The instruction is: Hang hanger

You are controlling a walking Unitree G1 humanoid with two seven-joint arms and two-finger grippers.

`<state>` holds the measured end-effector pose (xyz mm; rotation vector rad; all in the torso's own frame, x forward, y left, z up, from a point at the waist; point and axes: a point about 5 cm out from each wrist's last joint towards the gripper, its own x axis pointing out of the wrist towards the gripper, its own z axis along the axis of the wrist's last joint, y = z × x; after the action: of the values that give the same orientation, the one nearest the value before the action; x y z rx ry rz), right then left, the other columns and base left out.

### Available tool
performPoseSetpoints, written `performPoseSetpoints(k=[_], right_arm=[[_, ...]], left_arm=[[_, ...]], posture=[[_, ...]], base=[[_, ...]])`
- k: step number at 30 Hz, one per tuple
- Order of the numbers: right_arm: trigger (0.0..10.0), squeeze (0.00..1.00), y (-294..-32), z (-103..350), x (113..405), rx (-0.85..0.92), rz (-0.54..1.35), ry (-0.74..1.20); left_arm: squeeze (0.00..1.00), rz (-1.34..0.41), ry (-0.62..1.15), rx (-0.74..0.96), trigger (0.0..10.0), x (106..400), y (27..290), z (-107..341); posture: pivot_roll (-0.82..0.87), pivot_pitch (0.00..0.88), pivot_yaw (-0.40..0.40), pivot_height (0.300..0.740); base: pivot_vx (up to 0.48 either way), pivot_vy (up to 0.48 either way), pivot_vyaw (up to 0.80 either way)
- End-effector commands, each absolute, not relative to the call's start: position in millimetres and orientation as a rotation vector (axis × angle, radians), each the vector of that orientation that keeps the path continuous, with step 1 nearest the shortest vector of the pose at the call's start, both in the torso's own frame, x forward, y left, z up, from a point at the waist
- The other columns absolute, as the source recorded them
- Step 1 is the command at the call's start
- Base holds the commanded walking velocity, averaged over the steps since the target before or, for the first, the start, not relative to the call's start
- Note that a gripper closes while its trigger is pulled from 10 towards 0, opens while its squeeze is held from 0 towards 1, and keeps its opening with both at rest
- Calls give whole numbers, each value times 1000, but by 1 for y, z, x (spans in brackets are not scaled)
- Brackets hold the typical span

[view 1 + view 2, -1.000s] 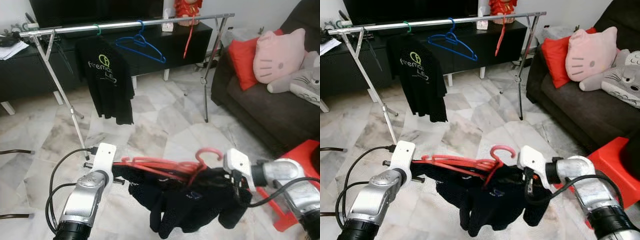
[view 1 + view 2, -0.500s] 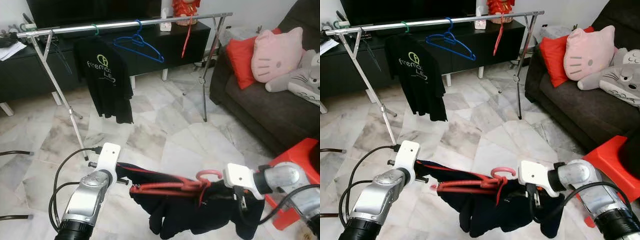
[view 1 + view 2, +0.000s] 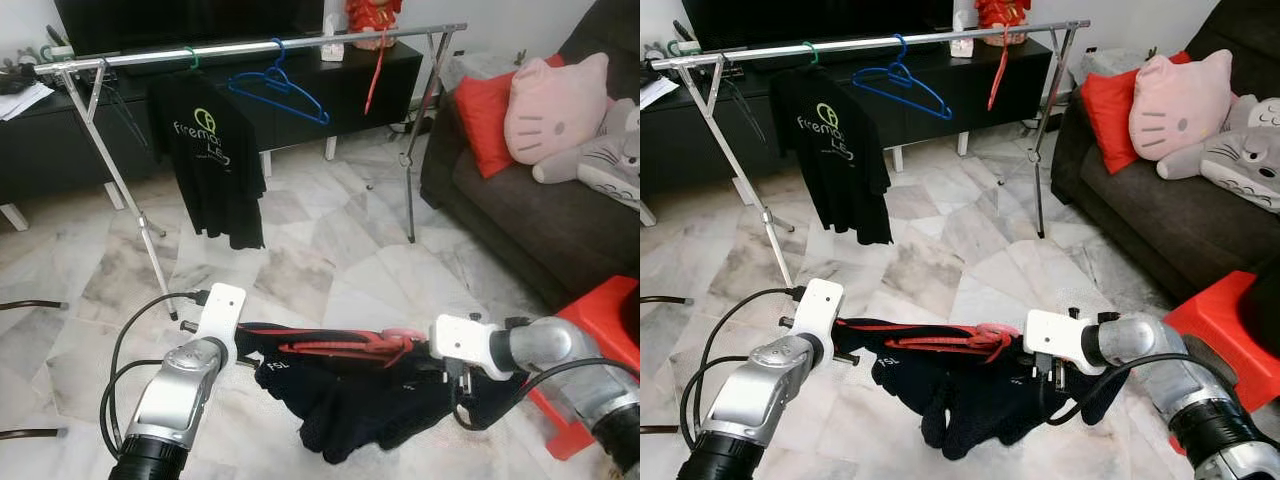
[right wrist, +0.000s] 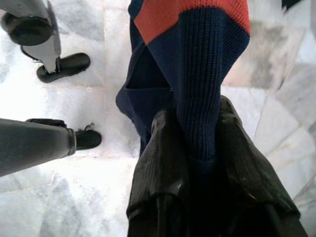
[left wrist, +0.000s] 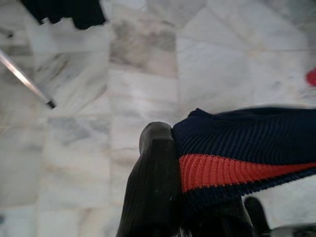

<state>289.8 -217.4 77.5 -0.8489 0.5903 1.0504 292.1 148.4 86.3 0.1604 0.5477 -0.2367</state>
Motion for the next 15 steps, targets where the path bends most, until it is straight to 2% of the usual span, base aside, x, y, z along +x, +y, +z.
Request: performPoseSetpoints(k=[1, 9, 15], right_arm=[[10000, 0, -232, 75, 293, -875, 948, 662], [10000, 0, -223, 75, 305, -877, 852, 607], [10000, 0, -211, 88, 310, -763, 870, 524]], left_arm=[[0, -261, 496, 174, 10000, 296, 152, 105], [0, -380, 492, 148, 10000, 293, 134, 113], [0, -434, 552, 217, 10000, 285, 133, 100]], posture=[[-111, 42, -32, 740], [-107, 40, -31, 740], [-111, 41, -30, 740]], base=[[0, 0, 0], [0, 0, 0], [0, 0, 0]])
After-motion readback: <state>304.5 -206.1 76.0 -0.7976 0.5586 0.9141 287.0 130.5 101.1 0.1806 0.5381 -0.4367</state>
